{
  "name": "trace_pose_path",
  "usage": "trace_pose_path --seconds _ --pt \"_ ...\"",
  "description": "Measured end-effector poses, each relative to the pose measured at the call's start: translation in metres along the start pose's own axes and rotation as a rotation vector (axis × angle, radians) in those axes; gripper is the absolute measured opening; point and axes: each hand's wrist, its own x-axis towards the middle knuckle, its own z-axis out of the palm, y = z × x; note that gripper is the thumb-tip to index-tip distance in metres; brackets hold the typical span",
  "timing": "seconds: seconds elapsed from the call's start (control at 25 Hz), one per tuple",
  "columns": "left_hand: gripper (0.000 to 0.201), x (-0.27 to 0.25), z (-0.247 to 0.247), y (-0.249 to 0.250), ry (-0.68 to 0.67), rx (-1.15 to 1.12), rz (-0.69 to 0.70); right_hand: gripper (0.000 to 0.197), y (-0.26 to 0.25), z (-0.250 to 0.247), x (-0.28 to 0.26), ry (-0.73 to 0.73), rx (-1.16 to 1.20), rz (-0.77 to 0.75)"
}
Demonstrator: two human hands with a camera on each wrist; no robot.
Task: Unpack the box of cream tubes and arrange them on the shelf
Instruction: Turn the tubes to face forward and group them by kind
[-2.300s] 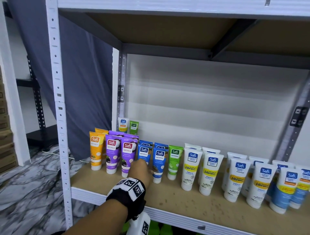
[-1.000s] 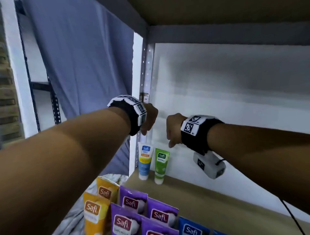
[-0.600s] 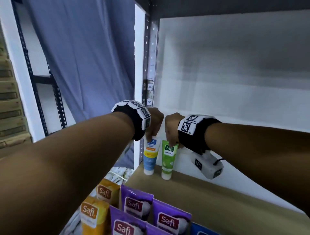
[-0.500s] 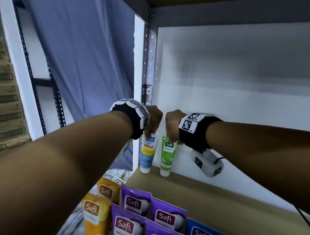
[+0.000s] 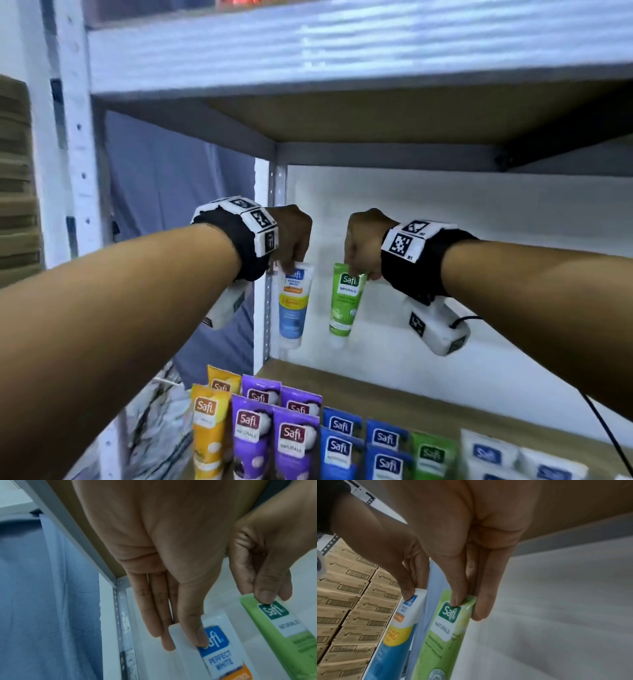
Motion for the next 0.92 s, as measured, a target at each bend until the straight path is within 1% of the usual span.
trace_pose_path --seconds 0.16,0.28,0.36,0.44,0.6,0.68,0.8,0.92 --pt "0.026 -0.041 -0.033 0.037 0.062 0.012 0.014 0.025 -0.003 -0.033 -0.056 0.021 0.008 0.04" --pt "0.021 -0.07 -0.043 0.065 0.094 0.014 0.081 0.017 -0.006 -0.04 -0.099 0.042 0.028 0.066" --pt "0.018 -0.089 -0.041 0.085 0.079 -0.022 0.126 0.014 -0.009 -0.035 -0.129 0.04 0.088 0.09" --pt "0.016 -0.103 -0.031 0.104 0.066 -0.066 0.156 0.013 -0.01 -0.025 -0.157 0.014 0.145 0.13" --pt "0.015 -0.124 0.006 0.13 0.049 -0.179 0.226 0.013 -0.011 0.009 -0.198 -0.028 0.186 0.164" --pt "0.015 -0.131 0.025 0.141 0.049 -0.253 0.234 0.014 -0.009 0.029 -0.213 -0.044 0.206 0.175" --pt "0.015 -0.14 0.051 0.154 0.04 -0.298 0.245 0.014 -0.009 0.058 -0.227 -0.072 0.175 0.177" --pt "0.016 -0.146 0.074 0.16 0.022 -0.35 0.222 0.015 -0.012 0.078 -0.236 -0.078 0.166 0.178"
